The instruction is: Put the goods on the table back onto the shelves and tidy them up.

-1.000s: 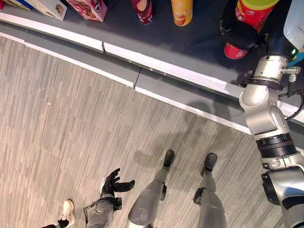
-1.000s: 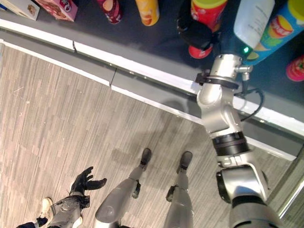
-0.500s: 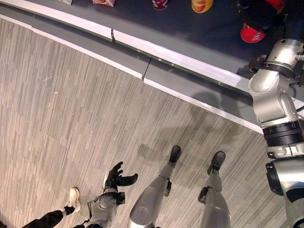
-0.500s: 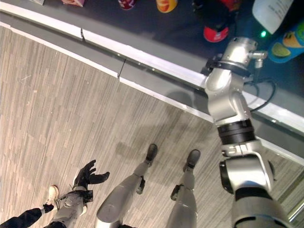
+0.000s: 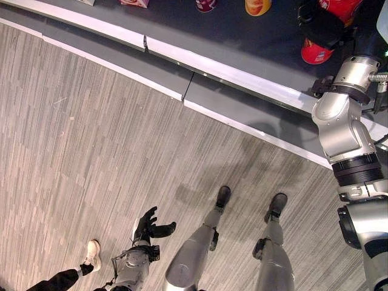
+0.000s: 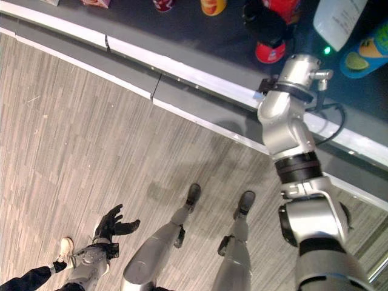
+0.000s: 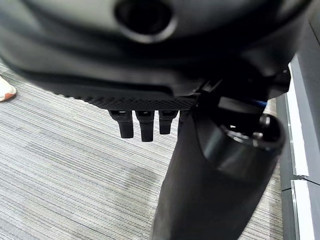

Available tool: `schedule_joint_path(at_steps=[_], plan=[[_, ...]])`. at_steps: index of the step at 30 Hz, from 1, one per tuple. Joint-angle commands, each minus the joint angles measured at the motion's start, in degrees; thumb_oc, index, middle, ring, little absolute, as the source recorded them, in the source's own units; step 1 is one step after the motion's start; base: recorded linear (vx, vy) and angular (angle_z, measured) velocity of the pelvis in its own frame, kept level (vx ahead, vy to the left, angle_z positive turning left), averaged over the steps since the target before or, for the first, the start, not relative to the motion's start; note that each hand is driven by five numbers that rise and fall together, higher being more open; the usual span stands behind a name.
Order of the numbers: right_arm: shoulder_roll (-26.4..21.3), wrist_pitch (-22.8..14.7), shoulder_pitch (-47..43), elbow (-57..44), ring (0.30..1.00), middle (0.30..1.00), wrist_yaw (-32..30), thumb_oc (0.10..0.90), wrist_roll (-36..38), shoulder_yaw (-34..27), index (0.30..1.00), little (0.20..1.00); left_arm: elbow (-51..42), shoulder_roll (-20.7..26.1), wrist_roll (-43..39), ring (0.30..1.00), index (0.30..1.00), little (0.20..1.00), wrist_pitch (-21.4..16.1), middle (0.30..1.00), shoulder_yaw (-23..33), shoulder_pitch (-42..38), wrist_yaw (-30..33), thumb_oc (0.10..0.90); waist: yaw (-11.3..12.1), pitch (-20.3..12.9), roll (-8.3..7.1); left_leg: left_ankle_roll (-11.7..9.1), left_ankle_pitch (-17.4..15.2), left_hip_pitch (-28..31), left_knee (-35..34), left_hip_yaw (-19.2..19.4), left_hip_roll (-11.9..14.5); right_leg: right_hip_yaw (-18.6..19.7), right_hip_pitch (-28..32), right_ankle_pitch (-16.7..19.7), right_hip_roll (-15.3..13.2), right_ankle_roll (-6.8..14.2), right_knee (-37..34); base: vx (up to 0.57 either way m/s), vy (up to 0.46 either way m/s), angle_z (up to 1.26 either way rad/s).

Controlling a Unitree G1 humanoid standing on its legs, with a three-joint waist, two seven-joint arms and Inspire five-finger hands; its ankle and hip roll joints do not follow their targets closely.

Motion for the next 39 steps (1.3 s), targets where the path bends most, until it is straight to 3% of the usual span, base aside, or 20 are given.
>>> schedule_joint_path(at_steps=[1,6,7,9,10,19,24,30,31,34,36,37,38,39], plan=[[-2.3,-3.9,-8.8,-1.0,0.300,0.300,-3.3,0.400,-0.1,2.4,0.300,0.300,1.7,5.1,-0.7,0.900,0.900,0.900,-0.5,0.900,-1.2,1.8,2.8,0.800,1.1,-2.9,-2.59,-2.8,-2.6,-1.4,-1.5,-0.5,-0.7,3.0,3.4,-3.6,-5.4,7.4,0.7,0.00,0.000,0.00],[-2.2,-4.7,-10.0,1.1,0.300,0.300,-3.1,0.400,1.9,3.1,0.300,0.300,1.8,5.2,-0.7,0.900,0.900,0.900,-0.6,0.900,-1.8,1.6,2.8,0.800,1.4,-3.3,-2.52,-2.7,-2.7,-1.3,-1.5,-0.5,-0.8,2.9,3.4,-3.6,-5.6,7.6,0.7,0.00,0.000,0.00],[-2.2,-4.7,-10.0,1.3,0.328,0.328,-3.0,0.419,2.2,3.2,0.328,0.328,1.7,5.2,-0.8,0.900,0.900,0.900,-0.6,0.900,-1.8,1.6,2.8,0.800,1.5,-3.3,-2.53,-2.7,-2.7,-1.3,-1.5,-0.5,-0.8,2.9,3.5,-3.7,-5.6,7.6,0.7,0.00,0.000,0.00],[-2.1,-4.8,-9.9,1.9,0.846,0.846,-2.9,0.764,2.8,3.2,0.846,0.846,2.0,5.1,-0.8,0.900,0.900,0.900,-0.6,0.900,-1.8,1.6,2.8,0.800,1.5,-3.4,-2.52,-2.7,-2.8,-1.2,-1.5,-0.4,-0.9,3.0,3.5,-3.7,-5.6,7.6,0.7,0.00,0.000,0.00],[-2.0,-4.9,-9.9,2.1,0.900,0.900,-2.8,0.800,3.1,3.1,0.900,0.900,2.0,5.1,-0.7,0.900,0.900,0.900,-0.5,0.900,-1.9,1.6,2.8,0.800,1.5,-3.4,-2.55,-2.7,-2.8,-1.1,-1.5,-0.4,-0.9,3.0,3.5,-3.7,-5.6,7.6,0.7,0.00,0.000,0.00],[-0.7,-5.3,-6.6,0.2,0.900,0.900,-3.2,0.800,3.7,1.8,0.900,0.900,2.6,4.5,-0.4,0.900,0.900,0.900,0.1,0.900,-1.6,1.3,3.0,0.800,0.6,-3.9,-3.20,-2.6,-3.5,0.1,-1.5,0.4,-0.6,3.1,4.3,-3.8,-5.7,7.6,0.6,0.00,0.000,0.00],[2.4,-7.2,1.7,-8.8,0.900,0.900,-1.6,0.800,4.1,-2.0,0.900,0.900,2.8,4.5,0.0,0.900,0.900,0.900,1.4,0.900,-0.4,1.8,2.3,0.800,-0.5,-6.4,-5.49,-2.4,-4.8,3.5,-1.5,1.7,0.5,3.2,7.0,-4.2,-4.8,7.4,0.3,0.01,-0.020,-0.03],[12.0,-11.7,21.1,-21.5,0.900,0.900,6.5,0.800,6.5,-3.9,0.900,0.900,4.8,4.1,1.1,0.900,0.900,0.900,3.7,0.900,3.3,3.6,1.5,0.800,-3.3,-10.6,-9.43,-2.3,-6.7,10.0,-1.5,4.2,2.8,3.7,11.3,-5.3,-3.3,6.9,0.3,0.06,-0.052,-0.23],[14.5,-13.2,26.7,-23.1,0.900,0.900,9.5,0.800,9.5,-3.9,0.900,0.900,6.0,3.7,1.9,0.900,0.900,0.900,4.4,0.900,4.4,4.3,1.3,0.800,-4.5,-12.0,-10.43,-2.2,-7.1,11.7,-1.5,4.8,3.4,3.9,12.4,-5.4,-3.0,6.8,0.3,0.06,-0.060,-0.28],[15.9,-15.7,35.7,-26.6,0.900,0.900,19.2,0.800,17.0,-2.2,0.900,0.900,8.6,3.3,3.1,0.900,0.900,0.900,5.1,0.900,6.9,5.5,0.9,0.800,-6.6,-13.7,-12.27,-2.5,-7.5,14.2,-1.5,5.9,4.2,4.3,14.3,-5.6,-2.4,6.6,0.3,0.05,-0.066,-0.22],[15.1,-18.3,44.9,-28.2,0.900,0.900,34.9,0.800,34.2,1.2,0.900,0.900,11.1,3.4,4.1,0.900,0.900,0.900,5.3,0.900,9.8,6.3,-1.6,0.800,-8.6,-15.3,-13.75,-3.1,-7.8,16.3,-1.5,7.2,5.1,4.9,15.7,-5.7,-1.8,6.4,0.3,0.04,-0.089,-0.34],[14.7,-17.7,47.8,-26.5,0.900,0.900,40.5,0.800,38.6,2.8,0.900,0.900,12.5,3.6,5.7,0.900,0.900,0.900,5.7,0.900,10.5,6.3,-3.1,0.800,-9.4,-16.4,-14.19,-3.3,-7.7,16.7,-1.5,7.6,5.3,5.1,16.0,-5.6,-1.8,6.4,0.3,0.03,-0.058,-0.32],[14.7,-17.7,47.8,-26.5,0.900,0.900,40.5,0.800,38.6,2.8,0.900,0.900,12.5,3.6,5.7,0.900,0.900,0.900,5.7,0.900,10.5,6.3,-3.1,0.800,-9.4,-16.4,-14.19,-3.3,-7.7,16.7,-1.5,7.6,5.3,5.1,16.0,-5.6,-1.8,6.4,0.3,0.05,-0.061,-0.23],[12.7,-16.1,53.3,-23.7,0.900,0.900,48.1,0.800,41.7,5.7,0.900,0.900,14.3,3.5,6.7,0.900,0.900,0.900,5.4,0.900,11.6,6.8,-5.3,0.800,-10.3,-17.5,-14.72,-3.7,-8.0,18.0,-1.5,8.1,5.8,5.2,17.1,-6.0,-1.5,6.3,0.3,0.03,-0.042,-0.29]])
